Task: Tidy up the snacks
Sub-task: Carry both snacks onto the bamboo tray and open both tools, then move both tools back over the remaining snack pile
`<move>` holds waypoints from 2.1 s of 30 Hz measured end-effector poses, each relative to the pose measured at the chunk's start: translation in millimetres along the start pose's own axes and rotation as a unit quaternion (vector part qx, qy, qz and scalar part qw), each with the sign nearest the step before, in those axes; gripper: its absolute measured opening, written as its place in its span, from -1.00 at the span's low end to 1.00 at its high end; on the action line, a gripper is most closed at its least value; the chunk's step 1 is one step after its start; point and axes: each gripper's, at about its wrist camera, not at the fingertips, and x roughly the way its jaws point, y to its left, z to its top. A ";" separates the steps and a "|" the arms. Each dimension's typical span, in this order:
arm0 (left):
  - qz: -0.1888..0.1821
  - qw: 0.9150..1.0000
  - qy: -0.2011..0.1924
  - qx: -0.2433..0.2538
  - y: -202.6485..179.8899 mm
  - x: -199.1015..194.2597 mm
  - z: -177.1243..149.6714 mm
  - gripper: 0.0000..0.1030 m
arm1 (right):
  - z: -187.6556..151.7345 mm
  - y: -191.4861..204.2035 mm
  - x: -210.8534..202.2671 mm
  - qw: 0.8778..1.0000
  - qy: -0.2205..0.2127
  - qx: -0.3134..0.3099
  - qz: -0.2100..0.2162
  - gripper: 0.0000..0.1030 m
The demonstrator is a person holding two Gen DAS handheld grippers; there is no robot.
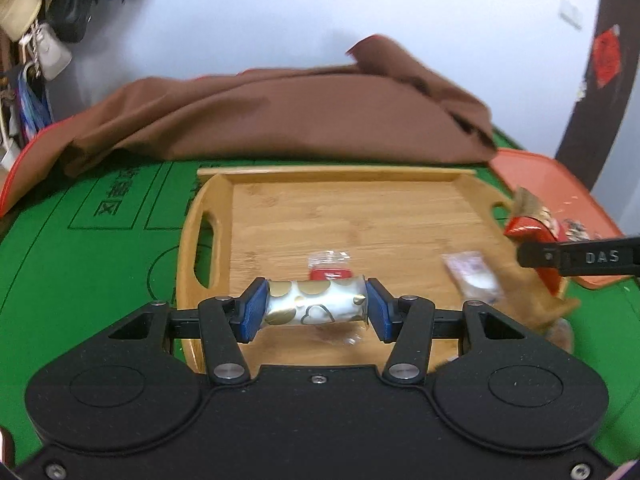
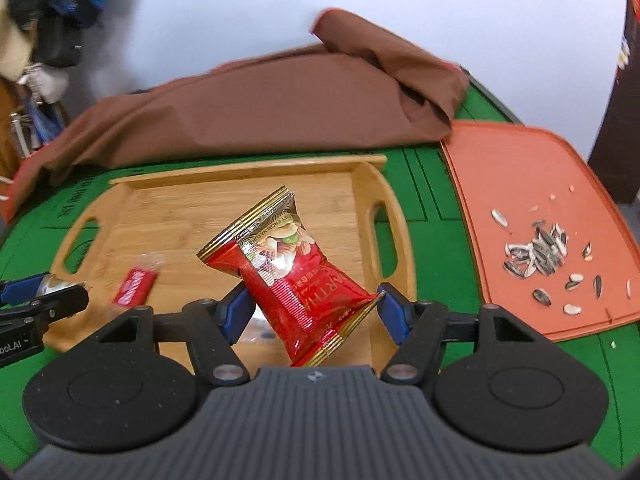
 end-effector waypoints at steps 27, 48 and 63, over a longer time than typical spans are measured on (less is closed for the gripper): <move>0.032 0.999 0.035 -0.015 -1.0 46.4 -11.8 0.03 | 2.2 1.2 39.7 0.998 0.029 0.046 -0.040 0.36; 0.011 1.000 0.012 0.005 -14.2 24.1 -17.0 0.82 | -5.8 0.6 27.8 0.999 0.014 0.042 -0.016 0.77; -0.004 0.999 -0.034 0.042 -20.1 -30.6 -47.9 0.99 | -42.5 3.6 -14.2 0.999 -0.035 -0.014 0.006 0.99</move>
